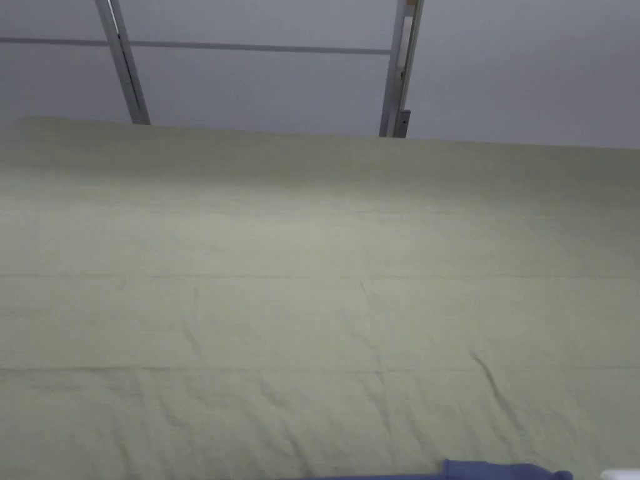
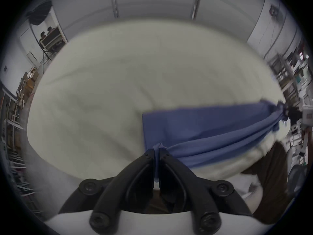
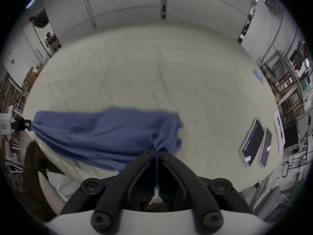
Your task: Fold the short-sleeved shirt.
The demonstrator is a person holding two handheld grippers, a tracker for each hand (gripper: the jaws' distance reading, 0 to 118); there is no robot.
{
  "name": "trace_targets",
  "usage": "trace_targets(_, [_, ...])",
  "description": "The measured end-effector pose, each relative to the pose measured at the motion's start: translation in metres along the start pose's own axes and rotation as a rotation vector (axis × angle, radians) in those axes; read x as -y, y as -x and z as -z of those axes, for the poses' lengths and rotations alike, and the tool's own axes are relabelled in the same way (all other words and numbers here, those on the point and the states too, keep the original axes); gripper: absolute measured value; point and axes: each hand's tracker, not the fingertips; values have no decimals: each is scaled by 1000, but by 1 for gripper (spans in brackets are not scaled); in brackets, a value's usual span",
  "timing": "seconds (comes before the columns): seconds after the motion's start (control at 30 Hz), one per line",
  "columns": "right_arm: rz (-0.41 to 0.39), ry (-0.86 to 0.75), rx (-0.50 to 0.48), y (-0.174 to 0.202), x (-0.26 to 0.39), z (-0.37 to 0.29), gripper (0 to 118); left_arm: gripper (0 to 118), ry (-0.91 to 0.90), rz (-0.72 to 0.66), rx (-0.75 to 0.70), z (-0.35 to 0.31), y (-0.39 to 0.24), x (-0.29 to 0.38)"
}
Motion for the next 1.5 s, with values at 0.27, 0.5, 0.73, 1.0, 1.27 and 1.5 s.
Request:
trace_targets(0.27, [-158, 51, 78, 15, 21, 36, 6, 21, 42, 28, -47, 32, -3, 6])
trace_targets(0.5, [34, -465, 175, 5, 5, -95, 109, 115, -516, -164, -34, -117, 8, -9])
trace_targets(0.73, [327, -1163, 27, 24, -13, -201, 59, 106, -1245, -338, -60, -216, -20, -25])
trace_targets(1.0, [238, -1310, 44, 80, -15, -219, 2, 0, -1393, -312, 181, -238, -18, -17])
trace_targets(1.27, [215, -1208, 7, 87, -13, -212, 2, 101, -569, -739, 1149, -72, 122, -20])
trace_targets(1.5, [272, -1118, 14, 80, -3, -208, 2, 118, -229, -957, 746, 25, 131, 18])
